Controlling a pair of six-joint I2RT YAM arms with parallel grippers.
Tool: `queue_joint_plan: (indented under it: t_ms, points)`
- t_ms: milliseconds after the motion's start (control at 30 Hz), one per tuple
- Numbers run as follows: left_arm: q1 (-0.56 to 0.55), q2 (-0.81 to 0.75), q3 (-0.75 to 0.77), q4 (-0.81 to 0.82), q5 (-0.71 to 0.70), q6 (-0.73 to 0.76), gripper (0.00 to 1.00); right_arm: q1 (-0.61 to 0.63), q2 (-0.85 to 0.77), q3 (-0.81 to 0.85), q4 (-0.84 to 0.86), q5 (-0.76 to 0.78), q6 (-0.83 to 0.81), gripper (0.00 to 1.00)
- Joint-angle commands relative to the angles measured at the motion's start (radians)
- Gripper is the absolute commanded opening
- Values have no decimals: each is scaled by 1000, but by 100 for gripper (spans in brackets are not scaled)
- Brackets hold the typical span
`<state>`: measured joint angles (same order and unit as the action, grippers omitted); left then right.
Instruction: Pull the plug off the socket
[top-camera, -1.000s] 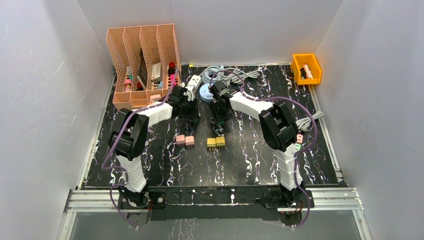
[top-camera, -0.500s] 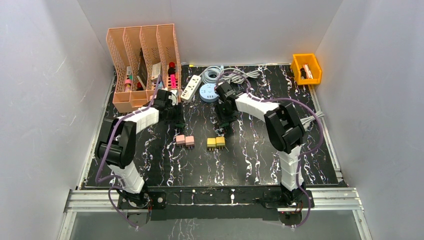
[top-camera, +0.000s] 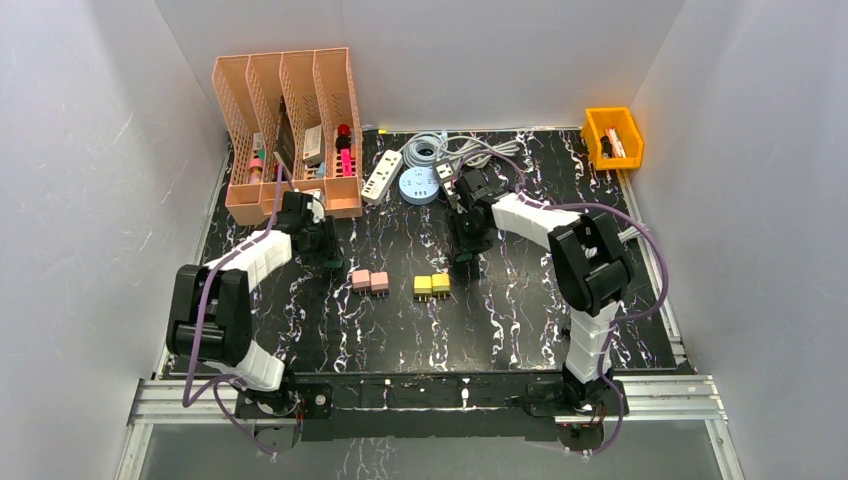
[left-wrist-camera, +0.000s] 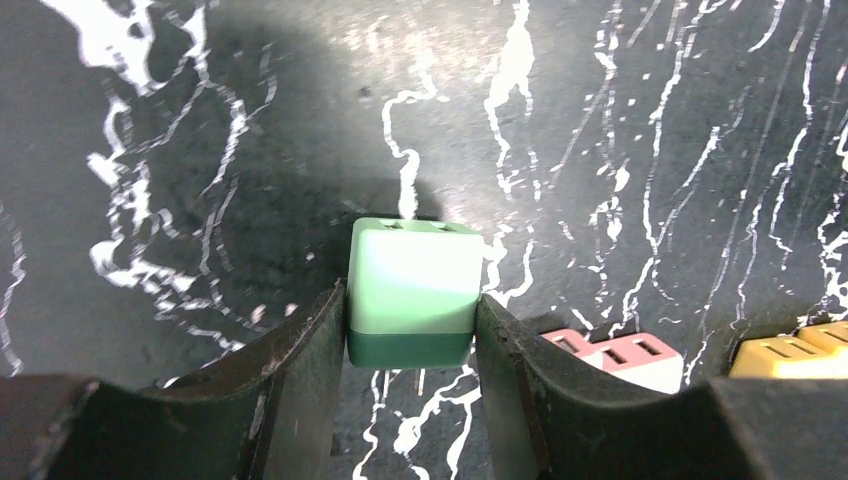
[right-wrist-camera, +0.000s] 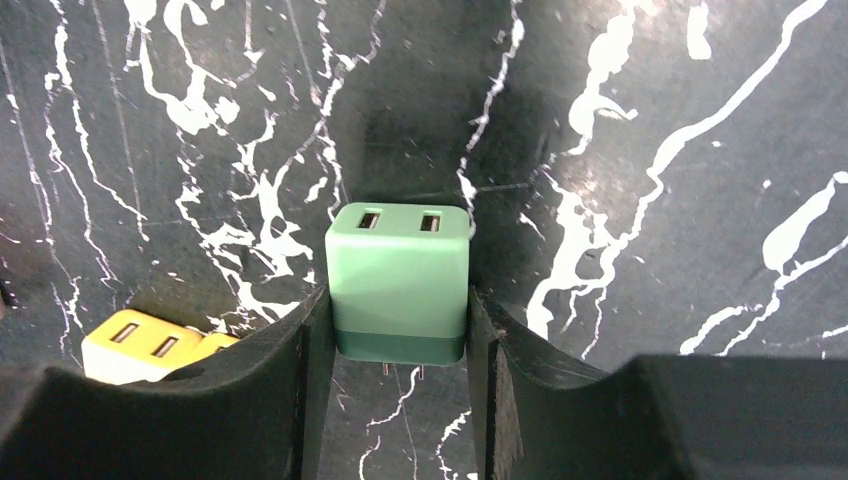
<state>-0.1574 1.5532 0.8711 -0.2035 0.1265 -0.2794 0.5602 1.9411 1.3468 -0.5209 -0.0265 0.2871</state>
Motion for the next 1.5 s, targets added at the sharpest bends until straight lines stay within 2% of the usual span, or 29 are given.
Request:
queue_joint_plan:
  t_ms: [0, 333, 800, 1233, 1467]
  points:
    - [25, -84, -17, -67, -11, -15, 31, -7, -86, -43, 13, 17, 13, 38]
    - [55, -203, -78, -238, -77, -80, 32, -6, -192, -182, 28, -16, 56, 37]
    - [49, -394, -180, -336, -15, -221, 33, -4, -302, -306, 66, -61, 98, 36]
    - [-76, -350, -209, -338, -42, -309, 32, 25, -319, -322, 105, -83, 136, 36]
    - [-73, -247, -153, -322, -206, -211, 32, 56, -292, -296, 109, -101, 144, 35]
